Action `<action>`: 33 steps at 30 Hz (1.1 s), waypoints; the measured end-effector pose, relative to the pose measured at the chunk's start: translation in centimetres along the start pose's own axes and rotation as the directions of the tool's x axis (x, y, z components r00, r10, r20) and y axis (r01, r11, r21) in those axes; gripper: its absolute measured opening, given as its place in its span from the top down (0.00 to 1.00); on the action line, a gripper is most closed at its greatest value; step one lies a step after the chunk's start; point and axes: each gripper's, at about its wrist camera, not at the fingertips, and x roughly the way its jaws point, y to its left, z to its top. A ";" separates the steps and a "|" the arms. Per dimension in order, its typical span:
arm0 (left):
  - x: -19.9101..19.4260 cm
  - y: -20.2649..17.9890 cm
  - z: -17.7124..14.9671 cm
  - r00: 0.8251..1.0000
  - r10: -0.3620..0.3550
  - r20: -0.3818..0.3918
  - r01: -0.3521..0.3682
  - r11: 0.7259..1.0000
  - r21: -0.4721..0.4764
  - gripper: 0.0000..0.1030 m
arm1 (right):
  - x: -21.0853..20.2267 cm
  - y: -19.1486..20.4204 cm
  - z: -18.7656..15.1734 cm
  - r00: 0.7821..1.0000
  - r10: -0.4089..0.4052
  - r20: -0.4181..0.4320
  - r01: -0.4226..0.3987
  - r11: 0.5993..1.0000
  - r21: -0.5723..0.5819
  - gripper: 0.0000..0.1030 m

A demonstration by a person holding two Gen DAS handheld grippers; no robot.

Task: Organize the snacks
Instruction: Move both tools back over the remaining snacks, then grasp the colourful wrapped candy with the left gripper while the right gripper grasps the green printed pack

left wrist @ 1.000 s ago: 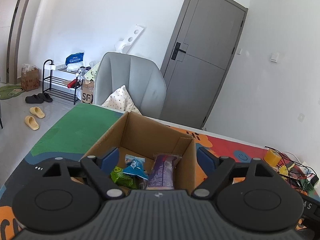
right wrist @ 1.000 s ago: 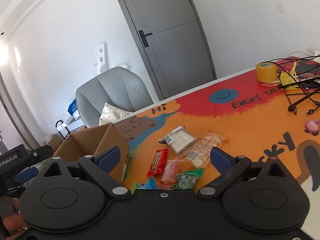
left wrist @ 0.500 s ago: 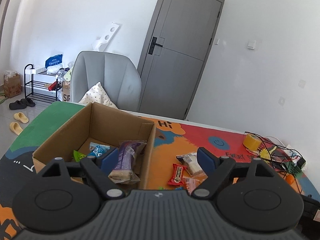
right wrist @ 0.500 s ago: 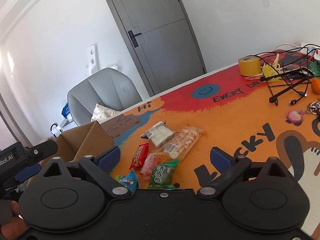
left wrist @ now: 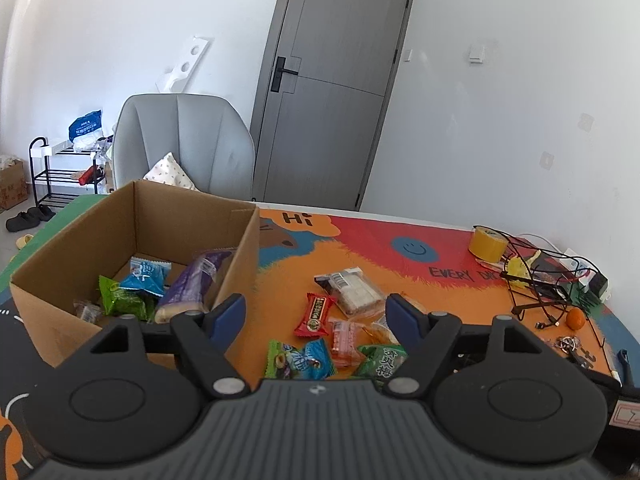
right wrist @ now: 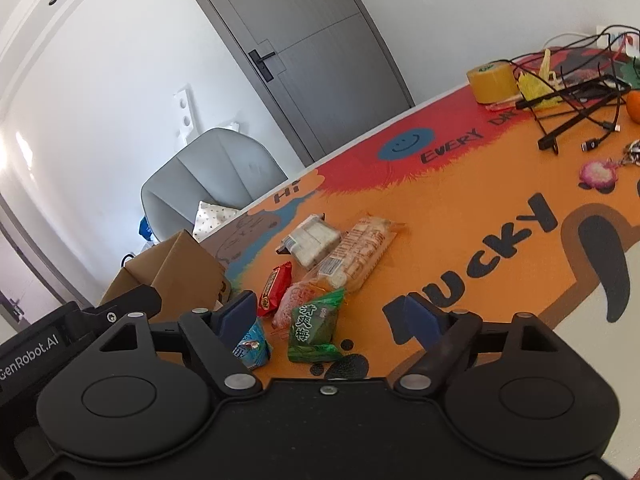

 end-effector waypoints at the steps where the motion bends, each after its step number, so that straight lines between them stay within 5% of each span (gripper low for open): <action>1: 0.2 -0.3 -0.1 1.000 -0.006 -0.006 0.006 1.000 0.010 0.30 | 0.2 -0.4 -0.1 1.000 0.004 -0.007 -0.004 1.000 0.014 0.24; 7: 2.4 -1.3 -1.5 0.998 -0.012 -0.066 0.013 1.000 0.010 0.43 | 1.3 -2.3 -0.4 0.998 0.030 -0.048 -0.026 0.996 0.083 0.42; 33: 8.4 0.4 -3.9 0.980 0.109 -0.169 -0.117 0.992 -0.039 0.51 | 5.9 -1.8 -0.3 0.983 0.117 -0.143 -0.099 0.987 0.129 0.43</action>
